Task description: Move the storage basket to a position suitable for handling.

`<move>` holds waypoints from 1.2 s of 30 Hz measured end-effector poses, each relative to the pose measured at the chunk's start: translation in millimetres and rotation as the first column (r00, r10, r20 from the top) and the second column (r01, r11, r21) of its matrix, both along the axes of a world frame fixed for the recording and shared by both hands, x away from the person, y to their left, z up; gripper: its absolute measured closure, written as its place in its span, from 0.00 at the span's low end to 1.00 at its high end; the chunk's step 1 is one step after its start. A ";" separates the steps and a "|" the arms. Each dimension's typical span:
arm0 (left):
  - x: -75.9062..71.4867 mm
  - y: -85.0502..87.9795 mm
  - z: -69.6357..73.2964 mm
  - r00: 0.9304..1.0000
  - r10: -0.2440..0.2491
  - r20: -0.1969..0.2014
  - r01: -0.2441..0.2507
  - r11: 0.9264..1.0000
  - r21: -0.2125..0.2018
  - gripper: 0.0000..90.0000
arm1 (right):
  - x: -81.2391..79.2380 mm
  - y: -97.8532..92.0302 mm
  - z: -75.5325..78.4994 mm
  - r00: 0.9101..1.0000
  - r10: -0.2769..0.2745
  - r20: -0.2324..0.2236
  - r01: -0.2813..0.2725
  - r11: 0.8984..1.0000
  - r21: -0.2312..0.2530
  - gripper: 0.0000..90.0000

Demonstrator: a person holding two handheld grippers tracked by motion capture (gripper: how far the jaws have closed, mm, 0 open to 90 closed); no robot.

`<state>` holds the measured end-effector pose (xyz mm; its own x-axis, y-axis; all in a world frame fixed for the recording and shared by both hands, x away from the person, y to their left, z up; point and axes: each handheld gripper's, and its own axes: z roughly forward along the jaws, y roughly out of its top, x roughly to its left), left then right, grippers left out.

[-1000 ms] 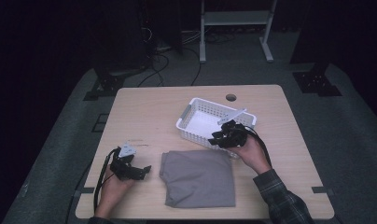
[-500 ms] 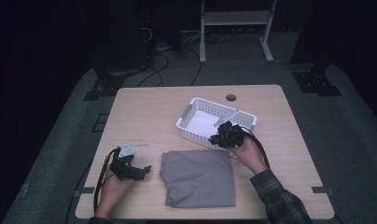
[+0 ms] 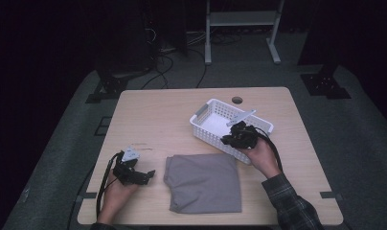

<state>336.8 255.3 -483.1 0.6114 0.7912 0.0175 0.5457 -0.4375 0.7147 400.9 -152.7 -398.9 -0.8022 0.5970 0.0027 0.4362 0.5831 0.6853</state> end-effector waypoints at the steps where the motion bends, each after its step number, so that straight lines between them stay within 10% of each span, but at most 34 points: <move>1: 0.0 0.0 0.0 1.000 0.000 0.000 0.000 1.000 0.000 0.00 | -0.4 -1.6 0.6 1.000 -0.003 0.002 0.003 1.000 0.000 0.94; 36: -0.2 0.3 0.1 1.000 -0.001 -0.001 0.001 1.000 0.002 0.00 | -41.0 -88.1 -2.0 0.980 -0.197 -0.014 0.197 0.980 -0.010 0.94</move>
